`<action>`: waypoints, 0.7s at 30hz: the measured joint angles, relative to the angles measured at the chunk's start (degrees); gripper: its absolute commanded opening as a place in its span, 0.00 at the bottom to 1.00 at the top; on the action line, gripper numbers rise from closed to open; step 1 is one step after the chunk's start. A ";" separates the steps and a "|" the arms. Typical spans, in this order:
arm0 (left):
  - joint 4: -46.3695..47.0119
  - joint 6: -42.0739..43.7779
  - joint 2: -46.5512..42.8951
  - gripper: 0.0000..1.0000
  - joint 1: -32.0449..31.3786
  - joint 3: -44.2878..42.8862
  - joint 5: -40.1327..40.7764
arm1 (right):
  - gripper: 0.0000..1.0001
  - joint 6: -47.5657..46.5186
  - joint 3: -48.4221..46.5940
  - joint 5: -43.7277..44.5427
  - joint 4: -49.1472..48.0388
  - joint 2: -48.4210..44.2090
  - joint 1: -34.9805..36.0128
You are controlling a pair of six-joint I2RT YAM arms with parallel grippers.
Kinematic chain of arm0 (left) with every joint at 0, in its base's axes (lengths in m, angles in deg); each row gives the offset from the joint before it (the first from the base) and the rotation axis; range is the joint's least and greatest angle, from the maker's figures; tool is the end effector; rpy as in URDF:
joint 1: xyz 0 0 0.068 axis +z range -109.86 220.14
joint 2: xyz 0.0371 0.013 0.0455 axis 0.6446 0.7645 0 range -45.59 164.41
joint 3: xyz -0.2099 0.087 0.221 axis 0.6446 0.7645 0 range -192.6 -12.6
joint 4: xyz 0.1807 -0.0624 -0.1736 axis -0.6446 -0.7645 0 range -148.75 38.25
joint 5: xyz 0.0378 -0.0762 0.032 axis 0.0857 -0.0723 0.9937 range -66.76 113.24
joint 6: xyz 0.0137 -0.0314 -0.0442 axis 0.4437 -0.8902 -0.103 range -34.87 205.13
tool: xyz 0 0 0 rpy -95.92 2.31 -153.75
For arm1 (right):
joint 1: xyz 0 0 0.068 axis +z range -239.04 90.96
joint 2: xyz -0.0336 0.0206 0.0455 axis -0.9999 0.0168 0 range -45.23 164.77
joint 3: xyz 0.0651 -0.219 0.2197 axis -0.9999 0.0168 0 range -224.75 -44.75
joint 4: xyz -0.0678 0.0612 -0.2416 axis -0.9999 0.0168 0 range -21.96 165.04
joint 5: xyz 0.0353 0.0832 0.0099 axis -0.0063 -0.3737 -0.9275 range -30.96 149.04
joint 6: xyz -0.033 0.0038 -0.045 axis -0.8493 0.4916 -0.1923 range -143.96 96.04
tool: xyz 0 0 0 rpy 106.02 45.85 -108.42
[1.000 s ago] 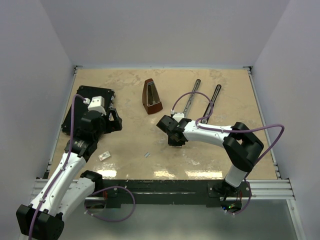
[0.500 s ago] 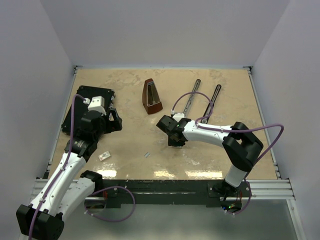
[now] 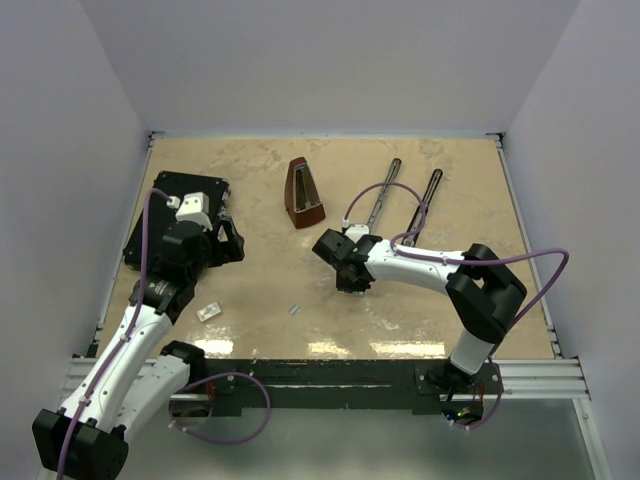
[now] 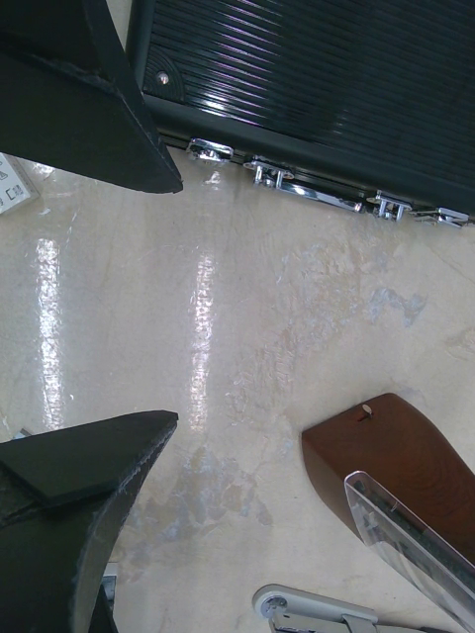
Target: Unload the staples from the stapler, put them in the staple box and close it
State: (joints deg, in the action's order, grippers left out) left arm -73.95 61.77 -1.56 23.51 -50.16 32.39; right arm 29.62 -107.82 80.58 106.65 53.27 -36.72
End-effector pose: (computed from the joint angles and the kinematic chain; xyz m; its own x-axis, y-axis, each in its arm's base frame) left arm 0.1384 -0.0349 0.3073 -0.4810 -0.2649 -0.8357 -0.0457 0.9595 -0.2778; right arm 0.2114 0.2507 0.2227 -0.8916 0.0700 -0.4474 0.0725 0.9973 0.0115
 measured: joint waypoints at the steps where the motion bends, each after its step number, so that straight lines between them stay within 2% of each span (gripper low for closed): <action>1: 0.00 0.00 0.00 0.96 0.00 0.00 0.00 | 0.22 0.00 0.00 -0.02 0.02 0.00 0.00; 14: 0.00 0.00 0.07 0.95 0.00 0.00 0.00 | 0.28 -0.13 -2.86 -0.13 1.49 -0.83 0.37; 21: -0.17 -0.02 -0.35 0.95 0.00 0.00 0.46 | 0.37 1.99 -7.08 -1.09 1.53 -2.36 2.40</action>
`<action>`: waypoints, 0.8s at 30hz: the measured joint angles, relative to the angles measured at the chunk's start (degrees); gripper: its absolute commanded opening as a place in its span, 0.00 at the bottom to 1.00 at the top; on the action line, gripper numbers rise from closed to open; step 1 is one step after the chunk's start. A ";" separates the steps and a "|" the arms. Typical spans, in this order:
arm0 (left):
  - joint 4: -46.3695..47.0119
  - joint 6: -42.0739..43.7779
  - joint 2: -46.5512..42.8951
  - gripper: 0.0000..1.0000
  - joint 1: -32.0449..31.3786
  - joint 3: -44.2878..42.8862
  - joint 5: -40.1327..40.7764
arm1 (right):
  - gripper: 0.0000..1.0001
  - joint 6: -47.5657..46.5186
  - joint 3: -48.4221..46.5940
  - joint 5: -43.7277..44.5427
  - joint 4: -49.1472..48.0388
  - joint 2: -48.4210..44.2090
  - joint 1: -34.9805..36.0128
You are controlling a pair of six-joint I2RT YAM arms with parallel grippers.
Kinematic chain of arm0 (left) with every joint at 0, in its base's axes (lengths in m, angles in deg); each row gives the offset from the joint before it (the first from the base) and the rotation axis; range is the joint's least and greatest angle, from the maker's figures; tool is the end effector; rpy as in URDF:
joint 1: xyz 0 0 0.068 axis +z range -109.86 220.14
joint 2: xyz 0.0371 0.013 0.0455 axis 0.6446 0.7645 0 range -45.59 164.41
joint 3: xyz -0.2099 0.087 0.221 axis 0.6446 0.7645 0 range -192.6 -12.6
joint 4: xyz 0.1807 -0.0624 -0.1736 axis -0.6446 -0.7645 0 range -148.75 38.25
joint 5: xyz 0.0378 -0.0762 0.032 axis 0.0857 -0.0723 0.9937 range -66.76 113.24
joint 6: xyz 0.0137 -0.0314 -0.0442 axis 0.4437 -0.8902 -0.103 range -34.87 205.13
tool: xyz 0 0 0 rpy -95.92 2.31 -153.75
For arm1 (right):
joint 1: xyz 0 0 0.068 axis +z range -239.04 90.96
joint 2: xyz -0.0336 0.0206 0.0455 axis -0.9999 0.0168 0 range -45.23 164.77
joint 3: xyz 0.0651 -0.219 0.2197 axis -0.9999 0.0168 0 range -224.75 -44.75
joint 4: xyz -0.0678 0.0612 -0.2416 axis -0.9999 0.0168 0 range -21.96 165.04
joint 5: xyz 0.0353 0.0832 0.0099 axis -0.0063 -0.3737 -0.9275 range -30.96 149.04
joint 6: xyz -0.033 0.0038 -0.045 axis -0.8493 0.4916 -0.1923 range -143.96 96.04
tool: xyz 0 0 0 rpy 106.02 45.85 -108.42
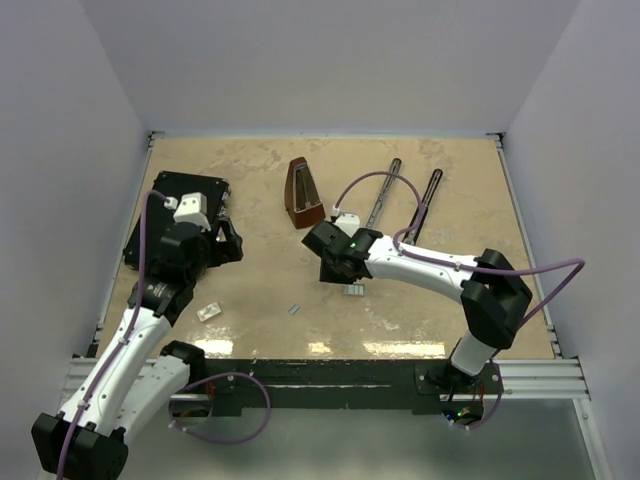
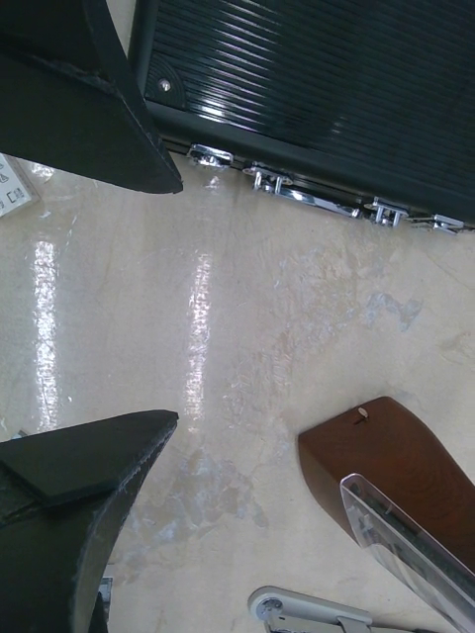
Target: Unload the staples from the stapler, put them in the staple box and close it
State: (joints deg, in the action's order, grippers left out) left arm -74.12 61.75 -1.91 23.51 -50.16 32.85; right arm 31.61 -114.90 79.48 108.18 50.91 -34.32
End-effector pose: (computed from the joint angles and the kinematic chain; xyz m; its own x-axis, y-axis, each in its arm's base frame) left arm 0.1371 -0.0342 0.3078 -0.4757 -0.2663 -0.8384 -0.0515 0.9599 -0.2756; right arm 0.2080 0.2708 0.2684 -0.8622 0.1194 -0.4923 0.0493 0.9870 0.1531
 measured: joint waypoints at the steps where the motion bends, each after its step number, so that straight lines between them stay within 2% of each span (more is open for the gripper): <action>1: -0.07 0.00 -0.44 0.95 0.00 0.00 0.31 | 0.39 0.90 -0.13 -0.33 -0.09 0.00 0.57; 6: -0.46 -0.04 -4.83 0.95 0.00 0.00 2.67 | 0.40 6.29 -0.13 -2.99 -0.81 0.52 3.89; 11: -0.52 -0.11 -8.70 0.95 0.00 0.00 4.61 | 0.41 11.19 -0.46 -5.66 -1.46 4.83 6.27; 17: -0.63 -0.15 -8.63 0.95 0.00 0.00 5.03 | 0.48 14.73 -4.31 -6.78 -0.48 11.65 9.46; 24: -0.87 -0.15 -8.61 0.95 0.00 0.00 5.01 | 0.48 17.88 -7.96 -6.91 0.31 14.16 12.07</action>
State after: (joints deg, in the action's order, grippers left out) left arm -75.00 61.60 -10.52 23.51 -50.16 37.85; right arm 49.49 -122.86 72.58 108.48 65.07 -22.25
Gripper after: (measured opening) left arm 0.950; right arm 0.484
